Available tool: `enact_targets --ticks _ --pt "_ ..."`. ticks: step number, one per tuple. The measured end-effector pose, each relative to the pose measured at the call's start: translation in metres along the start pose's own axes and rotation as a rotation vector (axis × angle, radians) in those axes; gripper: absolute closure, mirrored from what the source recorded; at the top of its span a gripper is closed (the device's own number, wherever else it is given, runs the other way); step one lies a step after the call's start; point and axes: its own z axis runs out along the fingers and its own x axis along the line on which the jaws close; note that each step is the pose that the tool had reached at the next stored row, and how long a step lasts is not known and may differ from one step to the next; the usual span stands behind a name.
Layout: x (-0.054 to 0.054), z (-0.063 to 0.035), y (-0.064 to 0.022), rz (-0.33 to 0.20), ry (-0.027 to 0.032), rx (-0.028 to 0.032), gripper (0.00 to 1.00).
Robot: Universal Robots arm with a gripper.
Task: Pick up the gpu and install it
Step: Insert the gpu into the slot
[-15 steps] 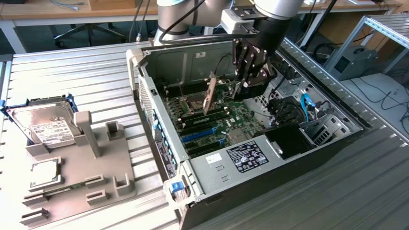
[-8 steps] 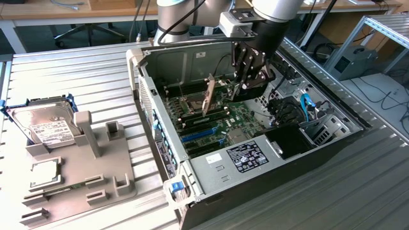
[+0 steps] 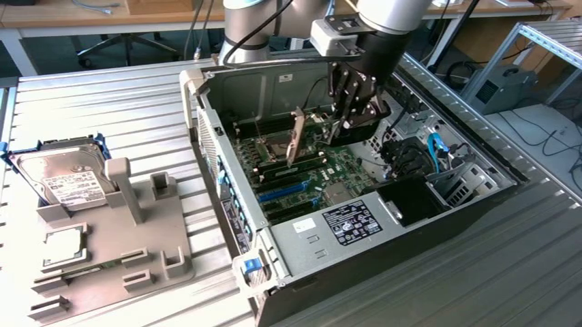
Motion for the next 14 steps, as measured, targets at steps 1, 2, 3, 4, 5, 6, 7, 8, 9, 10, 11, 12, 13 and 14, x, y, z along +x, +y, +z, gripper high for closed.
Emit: enact_targets --ticks 1,2,3,4,5,6,7,8,9,10,11,12,13,14 --pt "0.000 0.0006 0.0011 0.000 0.0001 0.0000 0.73" --pt "0.000 0.0009 0.0019 0.000 0.0001 0.0000 0.73" --pt "0.000 0.0013 0.0027 0.000 0.0000 0.0000 0.73" --pt "0.000 0.0017 0.0036 0.000 0.0001 0.0000 0.73" --pt "0.000 0.0022 0.0045 0.000 0.0000 0.0000 0.73" --pt "0.000 0.0028 0.0057 0.000 0.0001 0.0000 0.73" --pt "0.001 0.0037 0.0070 0.000 -0.0001 0.0001 0.73" --pt "0.001 0.0043 0.0078 0.000 0.0000 0.0001 0.73" --pt "0.001 0.0048 0.0085 0.000 0.0000 0.0000 0.73" --pt "0.001 0.0056 0.0095 0.000 0.0001 0.0000 0.73" --pt "0.001 0.0060 0.0101 0.000 0.0001 0.0000 0.73" --pt "0.001 0.0064 0.0107 0.000 0.0001 0.0000 0.73" --pt "0.001 0.0068 0.0113 0.000 0.0001 0.0000 0.73" --pt "0.001 0.0073 0.0120 0.000 0.0001 0.0000 0.73"
